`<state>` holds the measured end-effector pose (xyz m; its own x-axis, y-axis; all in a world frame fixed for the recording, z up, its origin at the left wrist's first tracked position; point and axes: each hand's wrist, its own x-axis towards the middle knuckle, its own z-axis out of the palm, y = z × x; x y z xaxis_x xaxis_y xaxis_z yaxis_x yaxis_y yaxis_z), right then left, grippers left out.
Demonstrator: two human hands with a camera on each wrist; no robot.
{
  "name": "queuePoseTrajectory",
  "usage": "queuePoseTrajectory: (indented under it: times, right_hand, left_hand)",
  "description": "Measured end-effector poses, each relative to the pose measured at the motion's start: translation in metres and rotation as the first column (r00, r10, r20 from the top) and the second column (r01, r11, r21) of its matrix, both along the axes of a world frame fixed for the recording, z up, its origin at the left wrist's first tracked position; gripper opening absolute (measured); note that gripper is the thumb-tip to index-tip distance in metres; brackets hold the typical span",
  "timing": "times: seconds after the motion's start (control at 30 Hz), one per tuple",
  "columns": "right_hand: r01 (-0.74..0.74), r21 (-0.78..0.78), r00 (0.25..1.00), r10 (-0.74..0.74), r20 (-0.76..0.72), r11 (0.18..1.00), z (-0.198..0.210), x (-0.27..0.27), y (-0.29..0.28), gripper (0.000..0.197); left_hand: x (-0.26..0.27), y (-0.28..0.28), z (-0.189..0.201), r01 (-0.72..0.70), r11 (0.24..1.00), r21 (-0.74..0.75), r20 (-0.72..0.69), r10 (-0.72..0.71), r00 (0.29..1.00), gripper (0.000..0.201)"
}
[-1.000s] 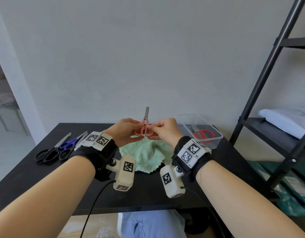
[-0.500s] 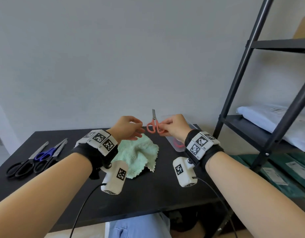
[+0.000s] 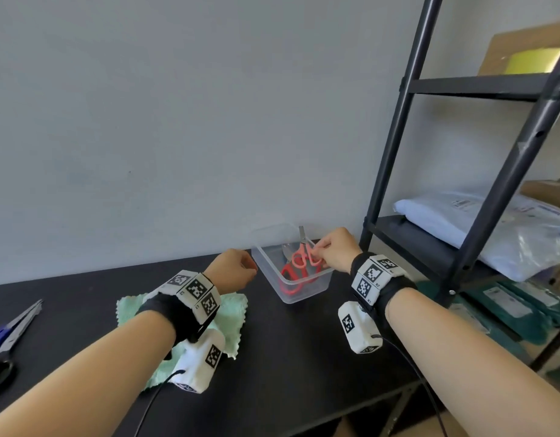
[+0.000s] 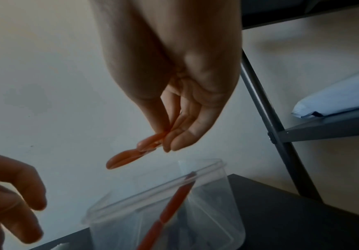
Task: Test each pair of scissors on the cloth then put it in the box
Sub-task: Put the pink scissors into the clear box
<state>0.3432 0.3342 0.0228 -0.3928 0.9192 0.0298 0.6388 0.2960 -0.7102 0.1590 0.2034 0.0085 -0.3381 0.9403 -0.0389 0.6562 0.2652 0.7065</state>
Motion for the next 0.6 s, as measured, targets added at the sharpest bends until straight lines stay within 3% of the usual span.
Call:
queuePoseTrajectory:
  times: [0.13, 0.3, 0.6]
  right_hand:
    - [-0.01, 0.024, 0.998, 0.008, 0.066, 1.0, -0.01, -0.001, 0.011, 0.015]
    - [-0.033, 0.05, 0.991, 0.026, 0.132, 0.998, -0.019, -0.007, 0.019, 0.017]
    - [-0.051, 0.056, 0.988, 0.043, 0.145, 0.997, -0.023, -0.013, 0.02, 0.021]
  left_hand:
    - [0.003, 0.015, -0.013, 0.002, 0.999, -0.034, 0.052, 0.0, 0.999, 0.016]
    - [0.012, 0.029, -0.019, -0.028, 0.999, -0.042, 0.005, 0.029, 1.0, 0.024]
    - [0.024, 0.038, -0.019, 0.003, 0.997, -0.072, -0.001, -0.003, 1.0, 0.025]
